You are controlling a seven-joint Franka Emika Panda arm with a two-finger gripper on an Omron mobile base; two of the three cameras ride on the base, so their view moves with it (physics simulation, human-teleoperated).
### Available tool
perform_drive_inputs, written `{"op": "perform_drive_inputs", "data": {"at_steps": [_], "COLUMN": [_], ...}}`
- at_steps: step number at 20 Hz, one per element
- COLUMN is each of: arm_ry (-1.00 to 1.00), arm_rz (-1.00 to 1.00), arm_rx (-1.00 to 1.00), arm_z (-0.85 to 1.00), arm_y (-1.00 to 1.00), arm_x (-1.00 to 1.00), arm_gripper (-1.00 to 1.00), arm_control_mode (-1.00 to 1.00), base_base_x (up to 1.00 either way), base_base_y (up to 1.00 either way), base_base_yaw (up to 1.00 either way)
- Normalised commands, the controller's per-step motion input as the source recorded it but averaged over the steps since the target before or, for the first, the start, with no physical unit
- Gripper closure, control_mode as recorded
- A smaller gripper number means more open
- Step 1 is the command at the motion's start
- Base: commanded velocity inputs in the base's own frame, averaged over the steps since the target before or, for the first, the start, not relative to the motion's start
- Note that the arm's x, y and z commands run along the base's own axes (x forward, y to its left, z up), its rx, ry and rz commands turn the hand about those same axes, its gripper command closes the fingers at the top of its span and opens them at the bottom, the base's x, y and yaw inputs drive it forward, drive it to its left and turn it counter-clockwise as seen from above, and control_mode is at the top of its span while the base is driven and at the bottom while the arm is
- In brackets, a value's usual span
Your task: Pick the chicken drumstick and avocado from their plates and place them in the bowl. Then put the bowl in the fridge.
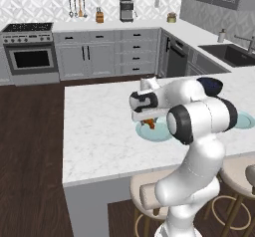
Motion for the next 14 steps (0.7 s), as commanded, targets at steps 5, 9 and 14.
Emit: {"op": "perform_drive_inputs", "data": {"at_steps": [5,9,14], "arm_ry": [0.0,-0.04,-0.01], "arm_rz": [0.0,0.0,0.0], "arm_rx": [0.02,0.11,0.03], "arm_z": [1.0,1.0,0.99], "arm_y": [0.13,0.0,0.0], "arm_x": [-0.97,-1.0,-1.0], "arm_gripper": [1.0,1.0,1.0], "arm_control_mode": [-1.0,-1.0,-1.0], "base_base_x": [0.0,0.0,0.0], "base_base_y": [0.0,0.0,0.0], "base_base_yaw": [0.0,0.0,0.0]}}
